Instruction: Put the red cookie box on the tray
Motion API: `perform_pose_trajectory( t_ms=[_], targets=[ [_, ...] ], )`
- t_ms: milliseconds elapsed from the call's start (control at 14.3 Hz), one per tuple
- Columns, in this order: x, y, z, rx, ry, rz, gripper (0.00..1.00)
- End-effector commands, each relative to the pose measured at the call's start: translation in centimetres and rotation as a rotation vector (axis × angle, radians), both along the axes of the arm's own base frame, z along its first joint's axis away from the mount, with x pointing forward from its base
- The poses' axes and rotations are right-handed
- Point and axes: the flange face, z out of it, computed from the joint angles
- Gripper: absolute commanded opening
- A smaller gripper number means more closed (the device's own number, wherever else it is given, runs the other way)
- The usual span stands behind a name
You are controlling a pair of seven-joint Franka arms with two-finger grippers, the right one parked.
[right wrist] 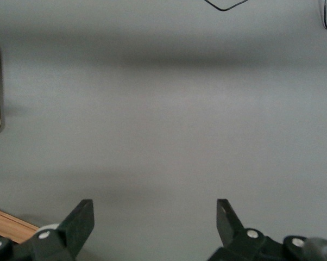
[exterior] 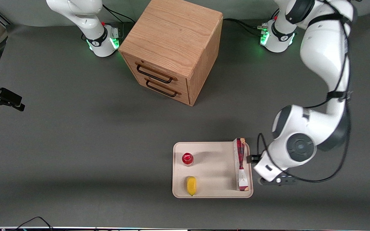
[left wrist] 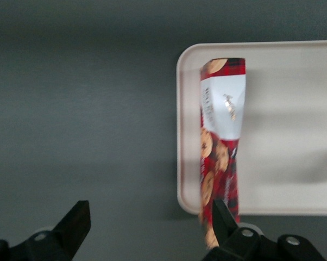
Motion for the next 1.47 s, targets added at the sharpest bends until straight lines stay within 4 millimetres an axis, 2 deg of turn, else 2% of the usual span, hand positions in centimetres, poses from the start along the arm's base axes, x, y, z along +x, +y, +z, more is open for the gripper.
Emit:
perform_pose_trajectory(
  t_ms=[0, 210, 350, 420, 630, 770, 1050, 1400],
  targets=[
    [-1.8, 3.6, 5.0, 0.001, 0.007, -0.065, 1.0],
    [-3.5, 9.2, 9.0, 0.021, -0.012, -0.098, 1.0],
    [-5.1, 12.0, 11.6, 0.043, -0.051, -0.081, 1.0],
    [-6.1, 12.9, 12.5, 0.027, -0.057, -0.087, 1.0],
    [-8.7, 17.4, 15.4, -0.032, -0.081, -0.051, 1.0],
    [-10.3, 18.7, 16.9, -0.031, -0.093, -0.031, 1.0],
    [-14.8, 20.8, 18.1, -0.023, -0.112, -0.055, 1.0],
    [-16.2, 22.2, 19.8, -0.027, -0.095, -0.02, 1.0]
  ],
)
